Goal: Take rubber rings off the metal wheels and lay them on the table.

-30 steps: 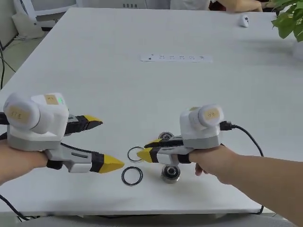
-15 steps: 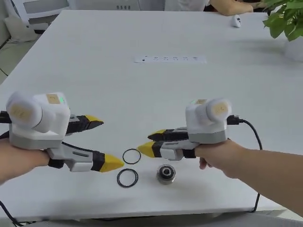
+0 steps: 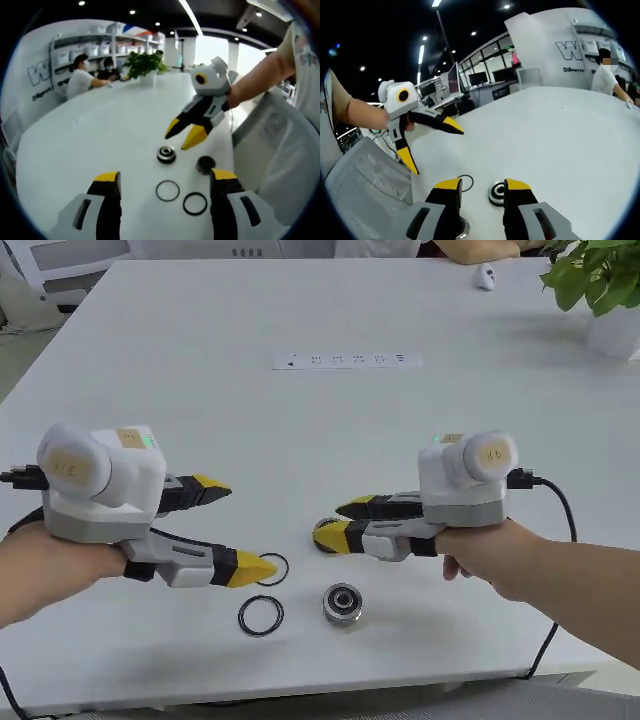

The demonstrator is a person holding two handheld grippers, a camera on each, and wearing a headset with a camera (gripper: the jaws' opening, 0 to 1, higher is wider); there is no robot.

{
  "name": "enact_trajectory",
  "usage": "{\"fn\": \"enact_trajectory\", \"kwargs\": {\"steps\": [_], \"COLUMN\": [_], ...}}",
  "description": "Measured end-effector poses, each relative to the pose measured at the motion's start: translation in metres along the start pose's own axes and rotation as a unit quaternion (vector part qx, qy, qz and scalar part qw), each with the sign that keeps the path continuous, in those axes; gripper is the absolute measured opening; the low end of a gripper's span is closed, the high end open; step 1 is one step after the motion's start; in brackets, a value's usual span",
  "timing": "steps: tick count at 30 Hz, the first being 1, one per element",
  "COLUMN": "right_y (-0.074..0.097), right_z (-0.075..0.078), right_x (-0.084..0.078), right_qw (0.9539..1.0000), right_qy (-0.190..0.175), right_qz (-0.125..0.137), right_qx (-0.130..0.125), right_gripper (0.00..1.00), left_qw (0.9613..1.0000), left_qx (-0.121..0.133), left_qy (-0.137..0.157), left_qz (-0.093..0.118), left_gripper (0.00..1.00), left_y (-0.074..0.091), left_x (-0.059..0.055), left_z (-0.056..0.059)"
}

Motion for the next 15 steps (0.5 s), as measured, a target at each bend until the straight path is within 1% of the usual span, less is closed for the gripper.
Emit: {"fn": "enact_trajectory", "kwargs": {"steps": [5, 11, 15], "right_y": [0.002, 0.002, 0.001], "right_z": [0.007, 0.011, 0.014], "right_x": [-0.007, -0.015, -0.018], "right_qw": [0.9998, 0.9994, 0.9993], "right_qy": [0.01, 0.017, 0.018], "right_qz": [-0.011, -0.024, -0.027], "right_qx": [-0.009, -0.017, -0.02], "right_gripper": [0.3, 0.3, 0.29], "left_qw": [1.0, 0.9999, 0.9999], "left_qx": [0.004, 0.005, 0.007], "left_qy": [0.002, 0.008, 0.013], "left_qz": [-0.006, -0.007, -0.006], "left_gripper": [0.7, 0.64, 0.61], "left_y": [-0.012, -0.025, -0.033], "left_x": [0.002, 0.004, 0.004], "left_z": [-0.004, -0.007, -0.007]}}
Point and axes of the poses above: the centre of the closed fingertips' face, and the gripper's own axes: y roughly backward along the fingers, z roughly to its right, x roughly out of its top, the point moved 10 cm from there along y, roughly backward along the fingers, and after that the axes turned 4 degrees about -z, right-handed, at the moved point
